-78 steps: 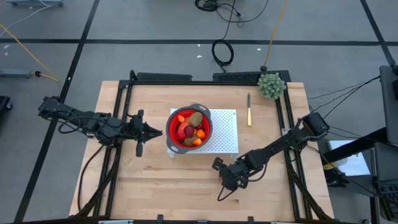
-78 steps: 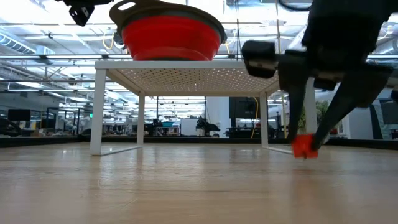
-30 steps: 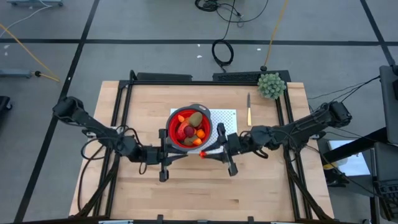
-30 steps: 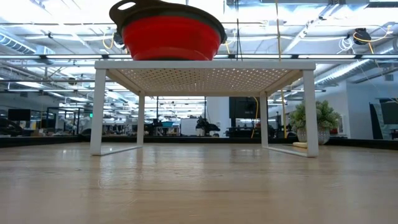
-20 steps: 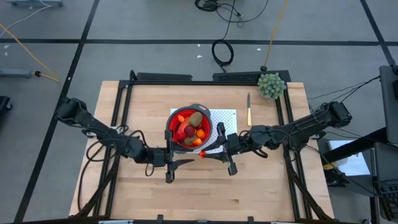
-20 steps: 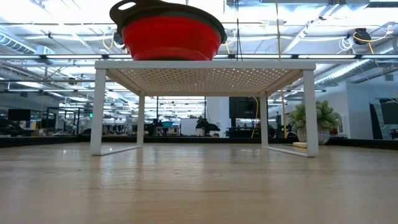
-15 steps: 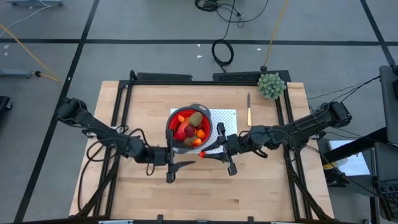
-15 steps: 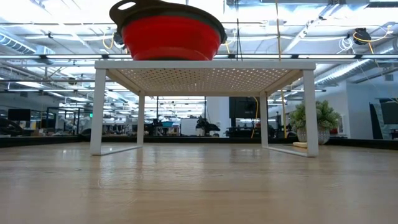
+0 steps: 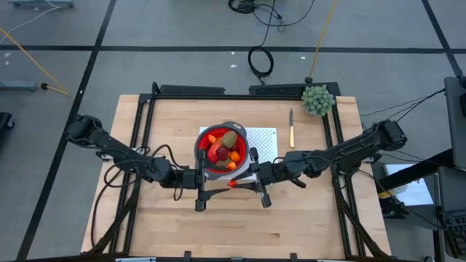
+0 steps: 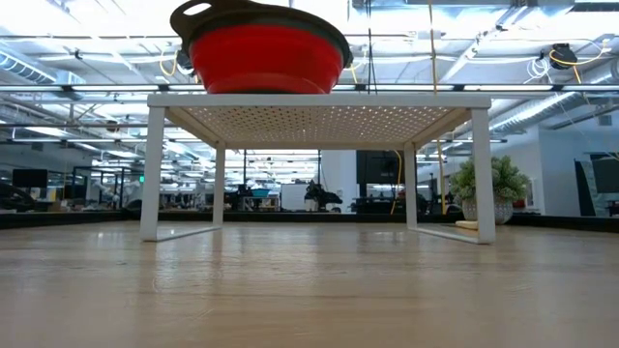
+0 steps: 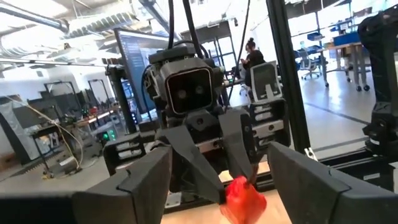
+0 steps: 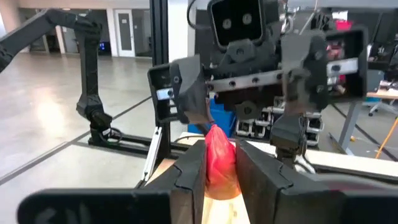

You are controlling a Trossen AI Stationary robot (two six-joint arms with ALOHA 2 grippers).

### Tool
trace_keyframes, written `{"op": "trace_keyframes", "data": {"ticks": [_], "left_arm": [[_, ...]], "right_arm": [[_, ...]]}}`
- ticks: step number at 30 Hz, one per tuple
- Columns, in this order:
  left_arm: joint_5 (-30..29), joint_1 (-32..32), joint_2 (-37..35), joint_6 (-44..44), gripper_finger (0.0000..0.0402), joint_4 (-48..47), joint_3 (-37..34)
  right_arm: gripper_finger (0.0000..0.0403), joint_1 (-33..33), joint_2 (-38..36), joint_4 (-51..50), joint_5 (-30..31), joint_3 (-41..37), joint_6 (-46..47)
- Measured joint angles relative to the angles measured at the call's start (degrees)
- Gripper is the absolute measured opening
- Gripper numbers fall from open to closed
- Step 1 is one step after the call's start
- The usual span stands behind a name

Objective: Pick & Place Fruit
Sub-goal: Put the peach into the strainer bowl on the shelf

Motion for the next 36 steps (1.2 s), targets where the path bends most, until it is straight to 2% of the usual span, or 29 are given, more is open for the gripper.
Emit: {"op": "trace_keyframes", "data": {"ticks": [7,23,28,33,36], "left_arm": [[-0.3,0.0,0.0,-1.6,0.0227,-3.0,0.0],[0.7,0.8,0.0,-3.6,0.0141,-2.5,0.0],[4.2,2.2,0.0,-5.1,0.0095,-2.6,0.0],[7.9,3.2,-0.1,-5.5,0.0021,-2.6,0.0],[8.8,3.4,-0.1,-5.5,0.0009,-2.9,0.0]], "right_arm": [[0.0073,0.0,0.2,2.3,0.0,0.0,-0.8],[0.0073,0.0,0.2,2.4,0.1,0.0,-1.3],[0.0073,0.0,0.1,2.4,0.3,0.0,-1.3],[0.0073,0.0,0.1,2.1,0.2,0.0,-1.2],[0.0073,0.0,0.1,1.9,0.0,0.0,-1.2]]}}
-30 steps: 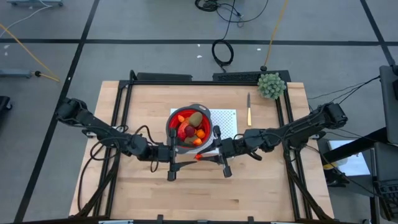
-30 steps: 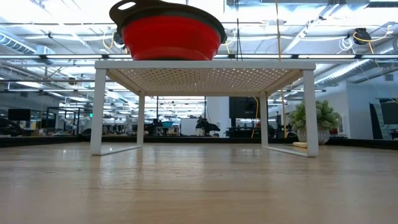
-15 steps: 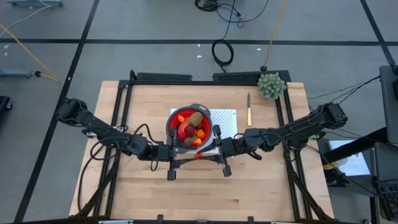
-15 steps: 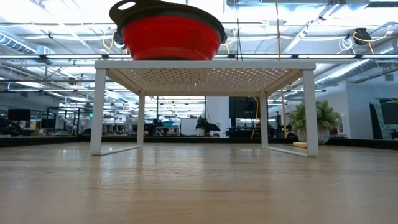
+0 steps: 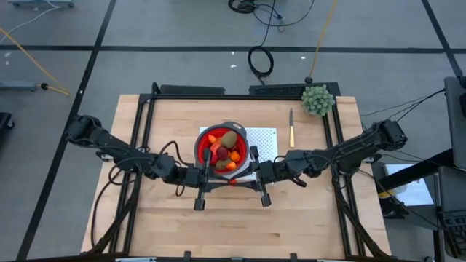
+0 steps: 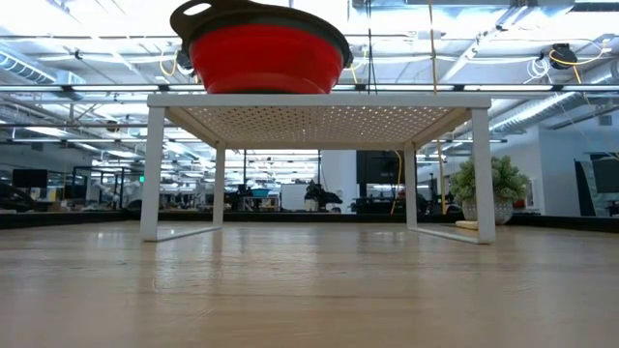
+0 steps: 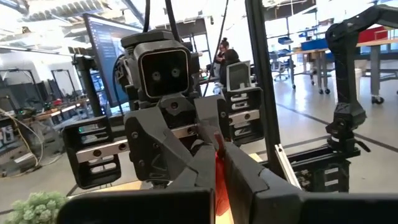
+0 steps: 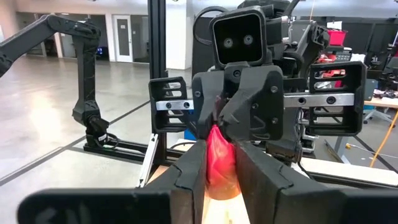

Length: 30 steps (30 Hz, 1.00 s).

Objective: Pick & Place Fruit
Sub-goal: Put the peach into the strainer bowl on the shelf

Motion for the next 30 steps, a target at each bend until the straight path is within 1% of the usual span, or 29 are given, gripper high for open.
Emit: {"op": "trace_keyframes", "data": {"ticks": [4,8,15,19,22,24,30], "left_arm": [[0.0,0.0,0.0,-0.4,0.0004,-0.9,0.0],[-1.6,-0.2,0.0,-0.4,0.0003,-1.9,0.0],[-6.8,-0.2,0.0,-0.6,0.0002,-5.4,0.0],[-9.7,-0.3,0.0,-0.5,0.0001,-6.7,0.0],[-14.3,-0.7,0.0,0.1,0.0001,-7.6,0.0],[-18.5,-1.0,0.0,0.6,0.0001,-7.8,0.0],[-28.7,-1.2,-0.2,0.6,0.0001,-9.2,0.0]], "right_arm": [[0.0076,0.1,0.0,-0.4,0.0,0.0,0.0],[0.0093,0.1,0.0,-1.3,0.1,0.0,0.0],[0.0157,0.0,-0.2,-2.4,0.8,0.0,-0.6],[0.0191,0.0,-1.7,-5.0,0.7,0.0,-3.7],[0.0206,0.2,-3.8,-6.3,-0.6,0.0,-3.8],[0.0212,0.5,-5.3,-8.2,-1.2,0.0,-3.6],[0.0212,2.4,-10.1,-16.4,0.1,0.0,-3.4]]}}
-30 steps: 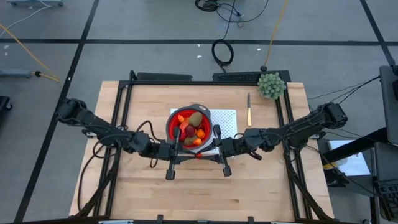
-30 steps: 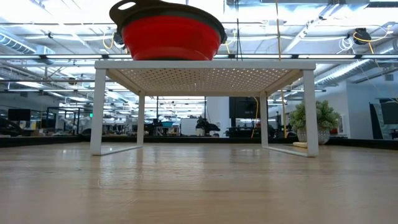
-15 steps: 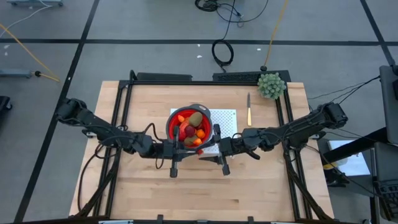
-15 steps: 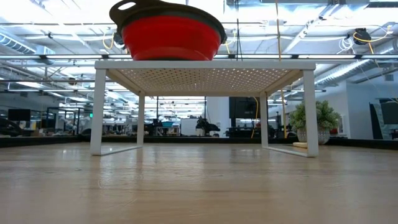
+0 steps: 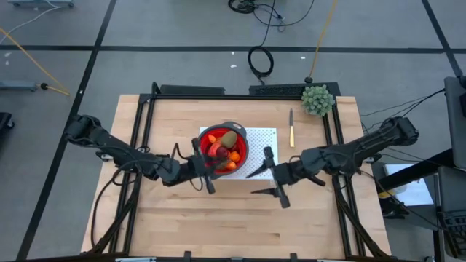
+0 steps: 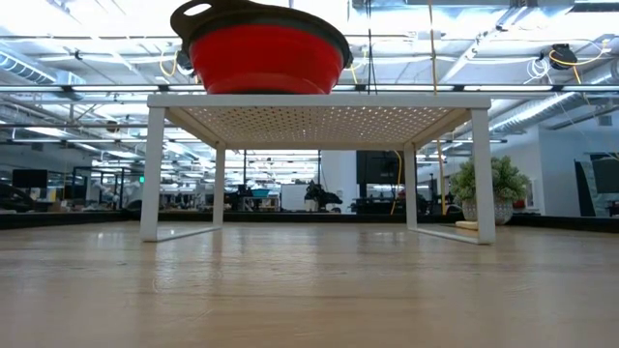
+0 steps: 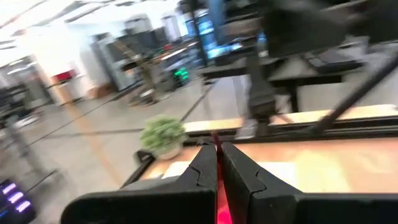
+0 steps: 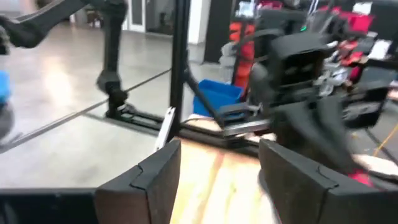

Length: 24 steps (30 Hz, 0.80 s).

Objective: Pick & Place Fruit
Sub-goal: Put the peach into the strainer bowl on the shelf

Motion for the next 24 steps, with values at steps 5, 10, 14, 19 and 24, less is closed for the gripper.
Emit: {"op": "trace_keyframes", "data": {"ticks": [5,10,14,19,24], "left_arm": [[-7.9,0.4,-1.7,-3.4,0.0001,-3.7,0.0],[-12.9,0.5,-4.5,-7.3,0.0001,-8.7,0.0],[-14.1,0.6,-6.6,-13.2,0.0001,-14.0,0.0],[-13.8,0.6,-8.3,-21.3,0.0001,-21.9,0.0],[-12.0,0.5,-8.3,-26.8,0.0001,-27.0,0.0]], "right_arm": [[0.0175,2.5,-3.3,-9.5,5.3,0.0,1.0],[0.0112,5.2,-4.6,-14.5,7.4,0.0,1.0],[0.0056,6.9,-4.7,-16.3,7.4,0.0,0.7],[0.0005,8.3,-4.8,-19.3,7.4,0.0,-1.6],[0.0003,8.6,-7.6,-22.3,7.4,0.0,-1.1]]}}
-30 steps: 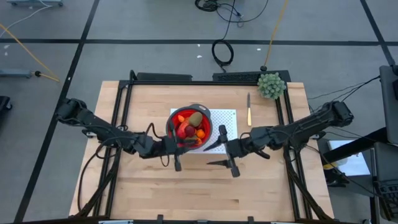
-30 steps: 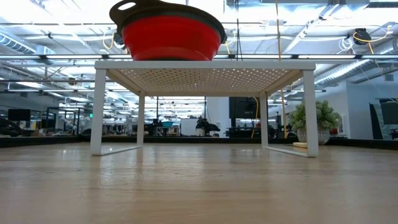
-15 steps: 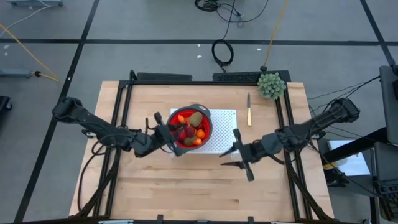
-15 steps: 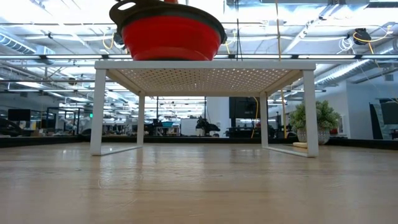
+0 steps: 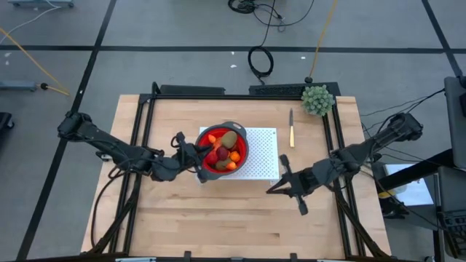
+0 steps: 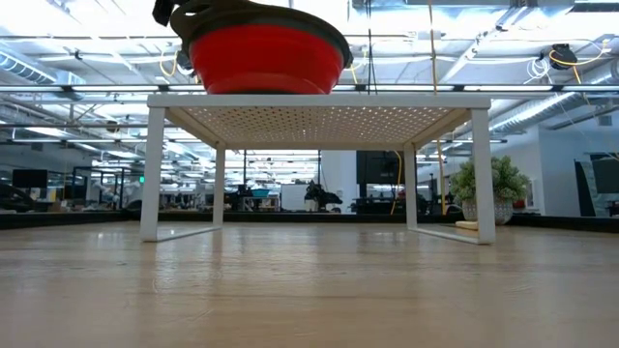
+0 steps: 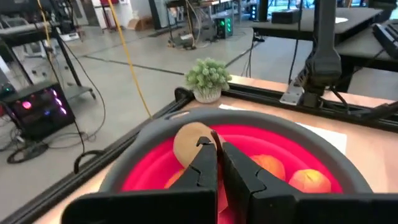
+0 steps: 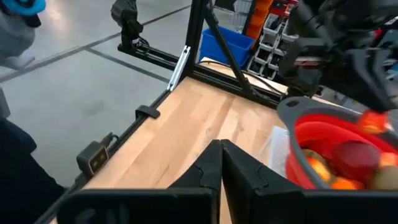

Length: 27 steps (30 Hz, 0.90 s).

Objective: Pick & Place Fruit
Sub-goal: Put the peach into the strainer bowl on the shelf

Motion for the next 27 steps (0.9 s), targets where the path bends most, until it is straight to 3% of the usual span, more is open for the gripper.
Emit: {"op": "trace_keyframes", "data": {"ticks": [13,21,27], "left_arm": [[2.3,0.0,0.0,-6.6,0.0001,-4.9,0.0],[2.8,0.0,0.0,-14.4,0.0,-8.5,0.0],[4.9,0.2,0.0,-17.6,0.0,-9.6,0.0]], "right_arm": [[0.0001,-0.5,-12.8,-12.7,0.0,0.0,-0.6],[0.0001,-0.5,-17.5,-12.7,3.0,-4.7,-1.1],[0.0001,-0.6,-21.6,-6.5,4.6,-11.1,-1.1]]}}
